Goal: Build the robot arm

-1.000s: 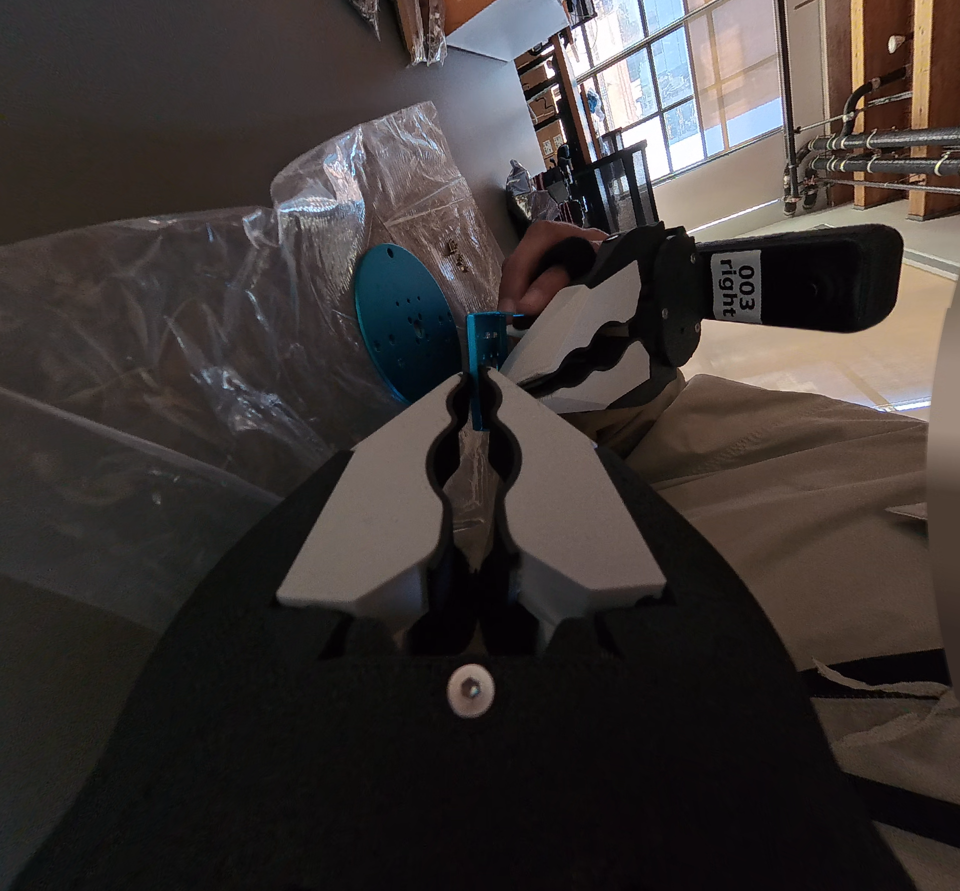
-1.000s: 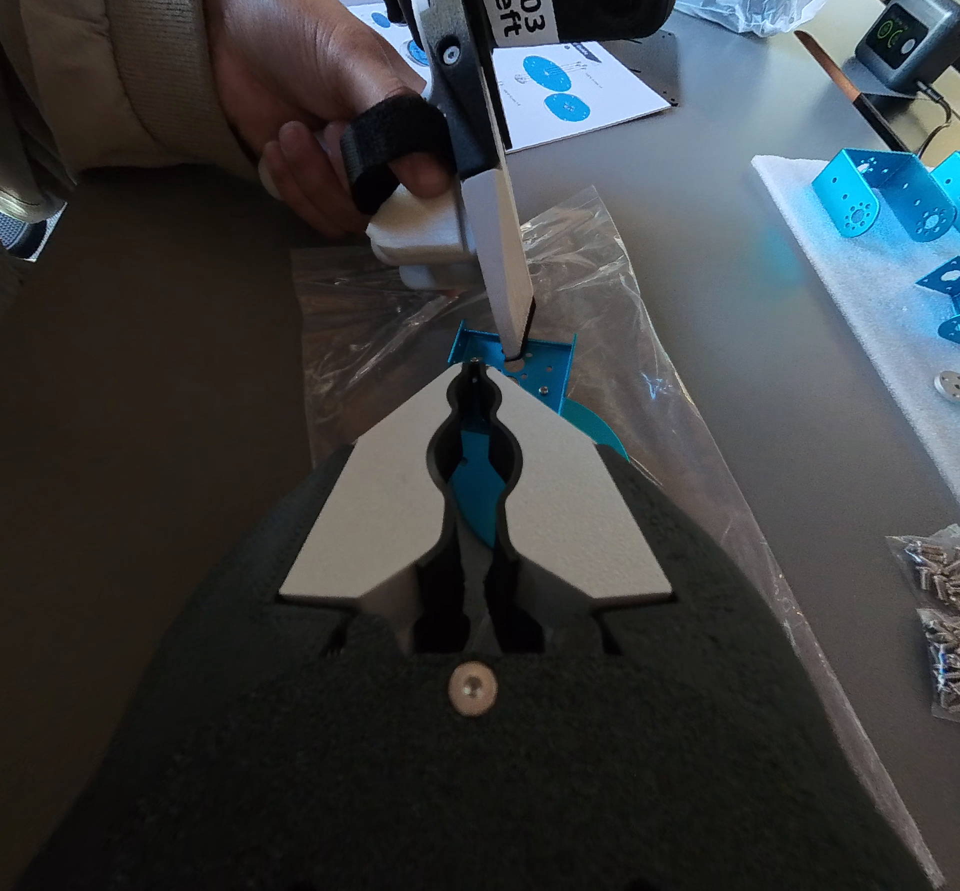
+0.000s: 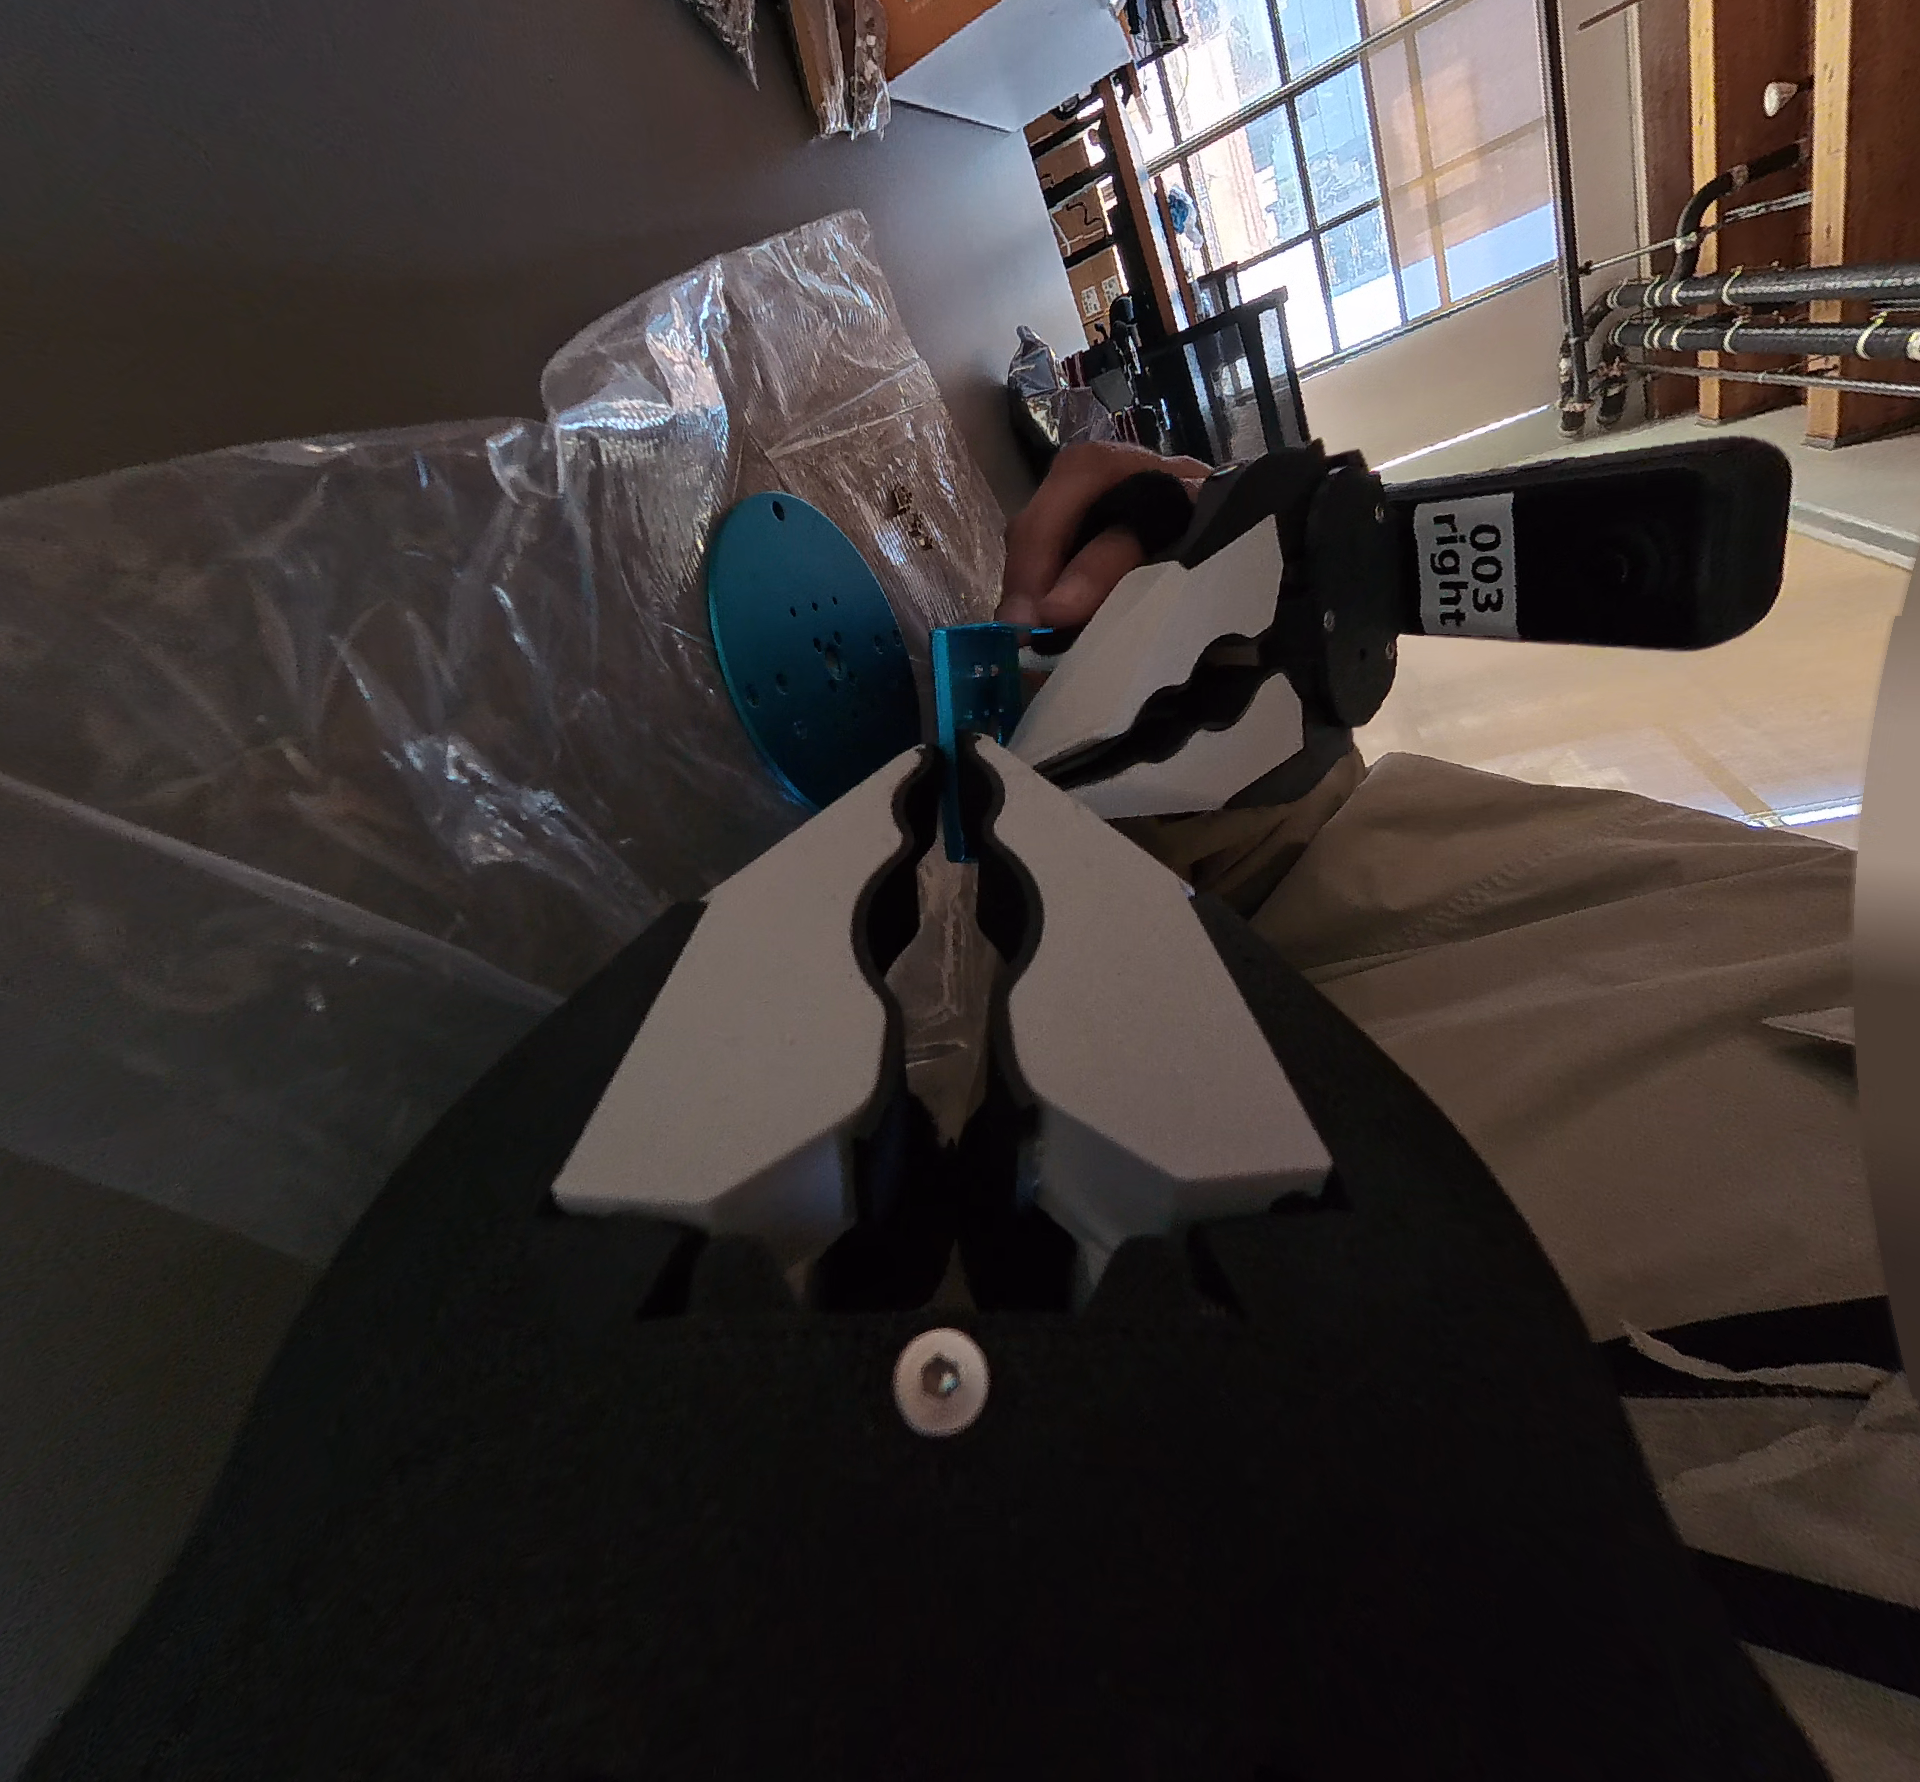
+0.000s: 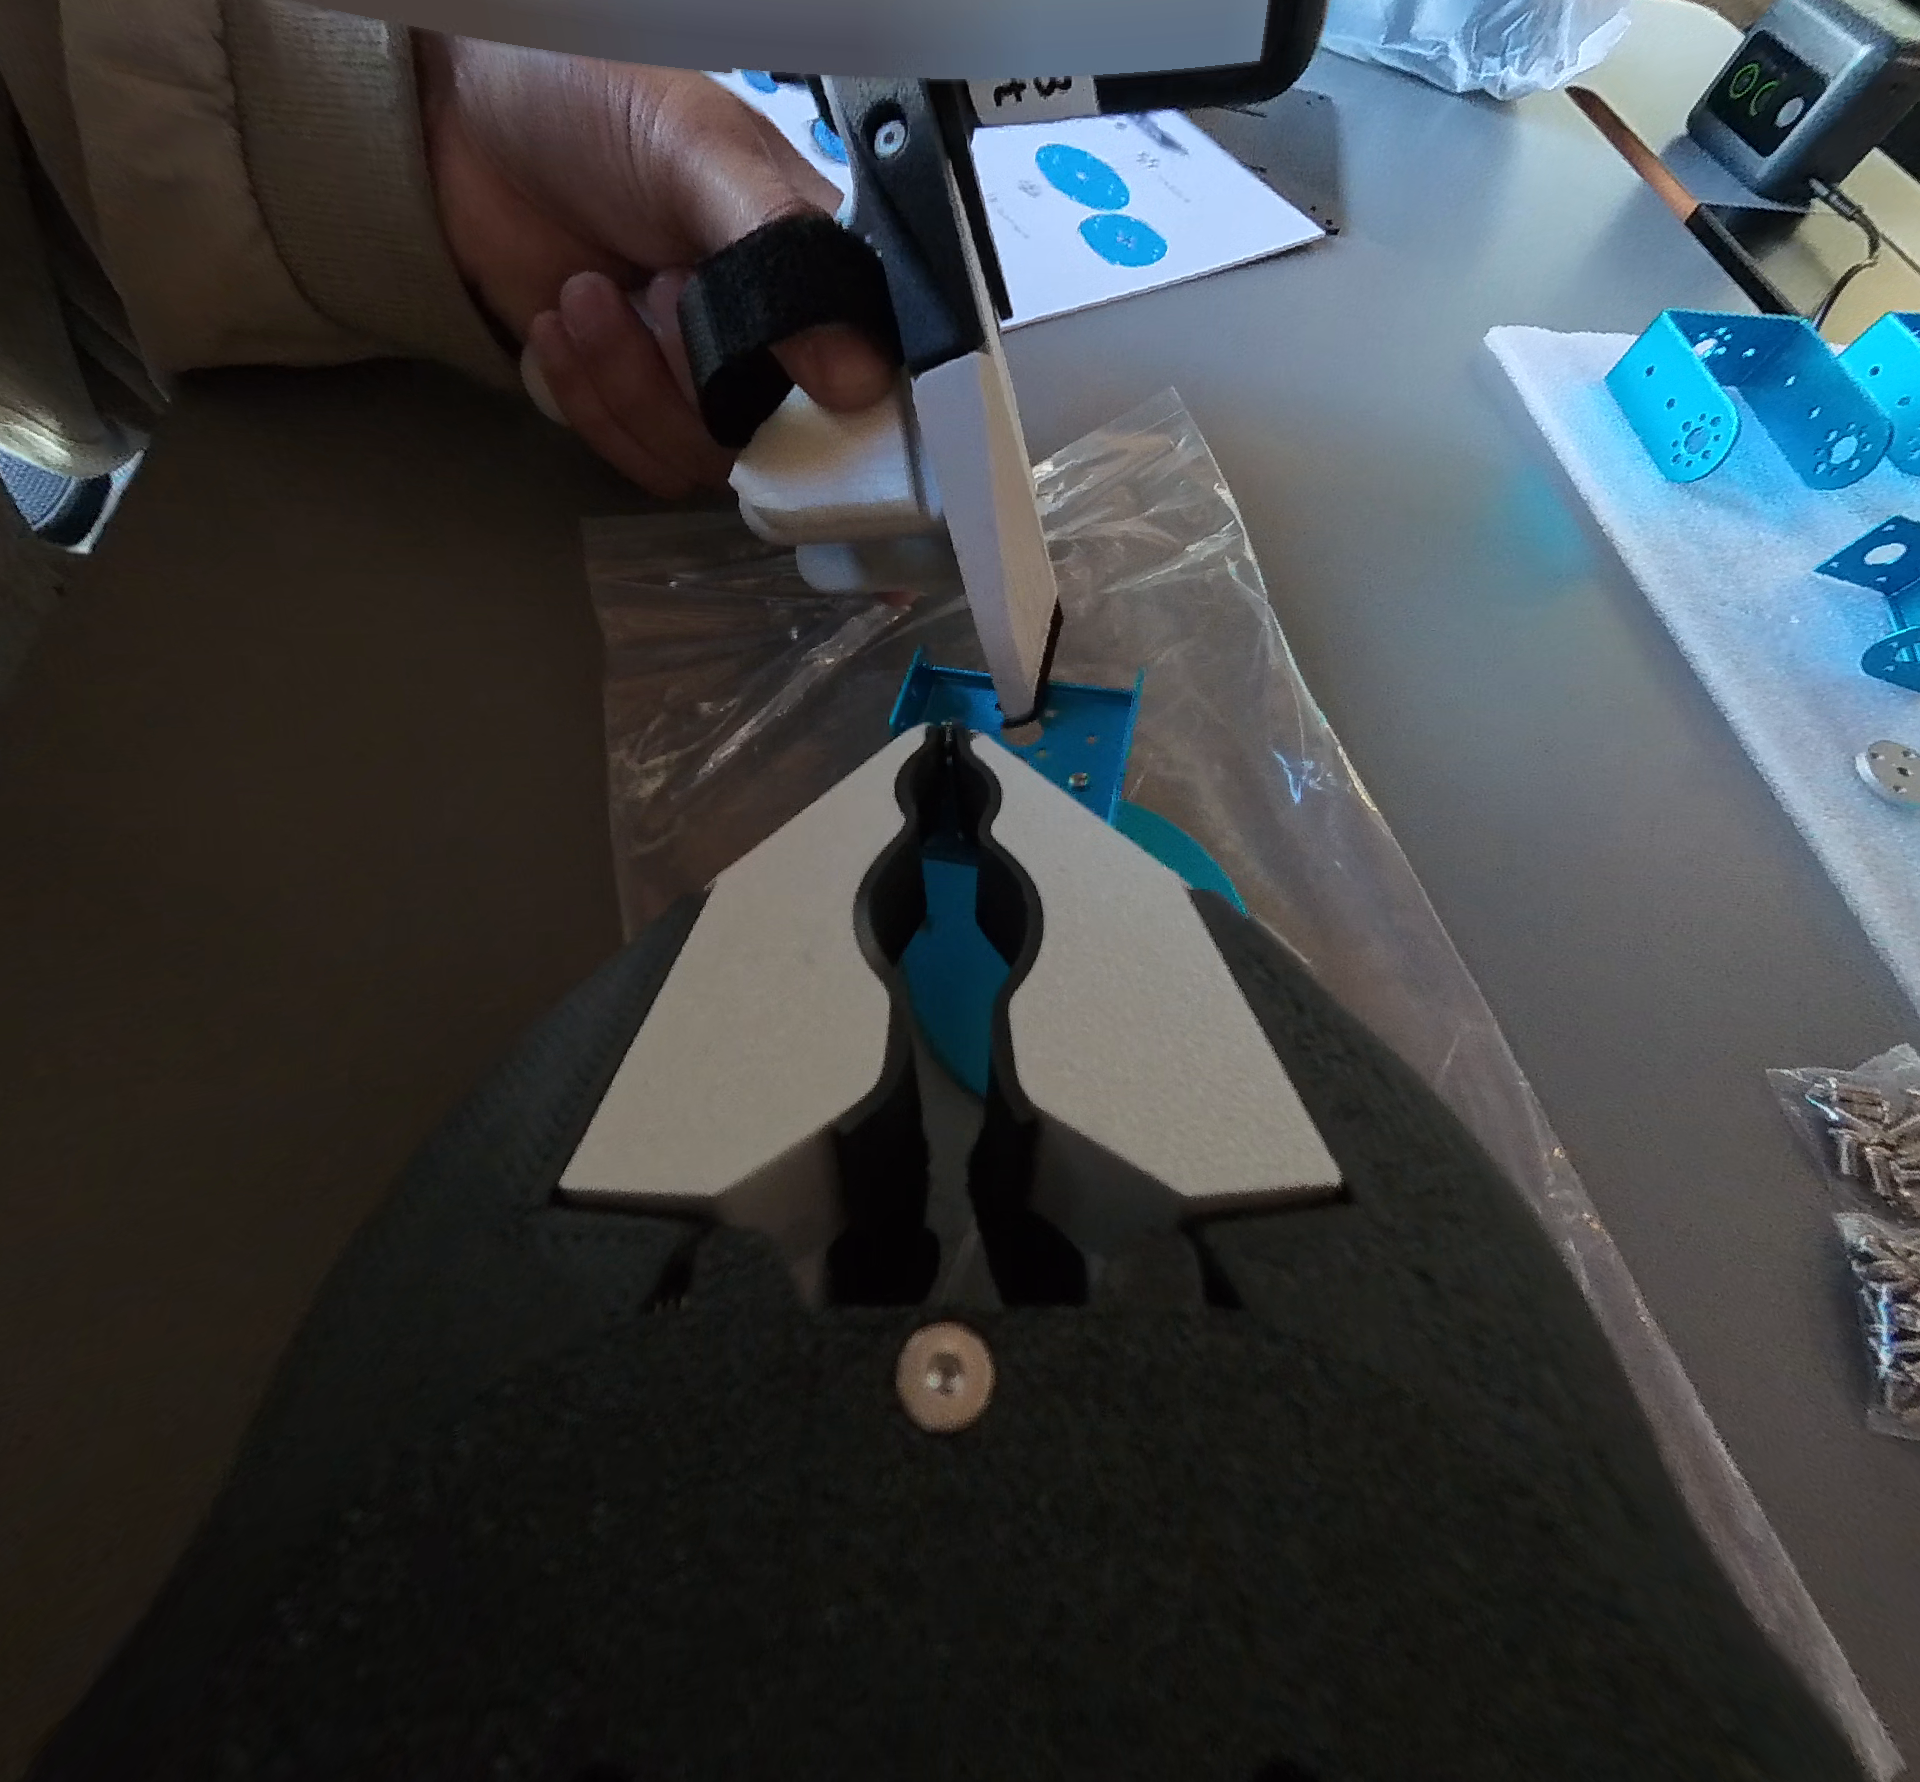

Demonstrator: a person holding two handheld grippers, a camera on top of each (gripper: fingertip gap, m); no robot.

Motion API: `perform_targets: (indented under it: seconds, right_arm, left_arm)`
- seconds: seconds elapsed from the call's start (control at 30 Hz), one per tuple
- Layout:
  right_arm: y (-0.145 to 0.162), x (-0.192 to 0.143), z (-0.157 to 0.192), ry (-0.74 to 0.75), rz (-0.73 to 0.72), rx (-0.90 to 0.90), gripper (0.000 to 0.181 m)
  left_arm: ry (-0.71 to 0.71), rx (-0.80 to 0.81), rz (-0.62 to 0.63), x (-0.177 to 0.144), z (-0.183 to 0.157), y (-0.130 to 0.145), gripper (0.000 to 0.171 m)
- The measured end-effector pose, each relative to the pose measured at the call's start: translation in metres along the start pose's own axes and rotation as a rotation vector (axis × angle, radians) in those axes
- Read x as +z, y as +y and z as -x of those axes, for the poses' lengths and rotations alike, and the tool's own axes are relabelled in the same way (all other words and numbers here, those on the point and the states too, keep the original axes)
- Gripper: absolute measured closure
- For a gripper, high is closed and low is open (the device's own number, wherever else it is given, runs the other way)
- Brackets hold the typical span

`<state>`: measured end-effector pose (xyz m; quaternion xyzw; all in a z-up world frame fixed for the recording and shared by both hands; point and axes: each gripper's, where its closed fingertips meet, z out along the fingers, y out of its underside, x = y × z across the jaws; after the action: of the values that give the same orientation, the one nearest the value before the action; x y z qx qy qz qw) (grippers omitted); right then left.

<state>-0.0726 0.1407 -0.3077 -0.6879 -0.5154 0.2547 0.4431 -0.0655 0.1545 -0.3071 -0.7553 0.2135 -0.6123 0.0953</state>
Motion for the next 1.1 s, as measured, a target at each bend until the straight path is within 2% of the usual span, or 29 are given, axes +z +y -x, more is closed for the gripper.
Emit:
perform_targets:
  seconds: [0.27,0.5,0.8,0.93,1.03,1.1]
  right_arm:
    - [-0.001,-0.004,-0.003,0.002,-0.001,0.015,0.181]
    - [-0.012,-0.011,-0.012,0.03,-0.078,0.054,0.181]
    - [-0.005,0.004,-0.012,0.08,-0.035,0.004,0.181]
    - [-0.014,-0.009,-0.022,0.124,-0.059,-0.01,0.181]
    - [-0.027,-0.029,-0.03,0.102,-0.13,0.066,0.181]
    - [-0.023,-0.035,-0.032,0.082,-0.121,0.112,0.18]
  left_arm:
    - [0.0,-0.001,-0.002,0.0,0.0,0.0,0.171]
    - [0.01,0.004,0.011,0.001,-0.002,0.002,0.17]
    - [0.002,0.007,0.01,0.001,-0.001,0.002,0.171]
    - [0.002,0.006,0.008,0.001,-0.001,0.002,0.17]
    - [0.007,-0.002,0.001,0.0,-0.001,0.001,0.17]
    - [0.009,-0.003,-0.001,0.0,-0.002,0.001,0.171]
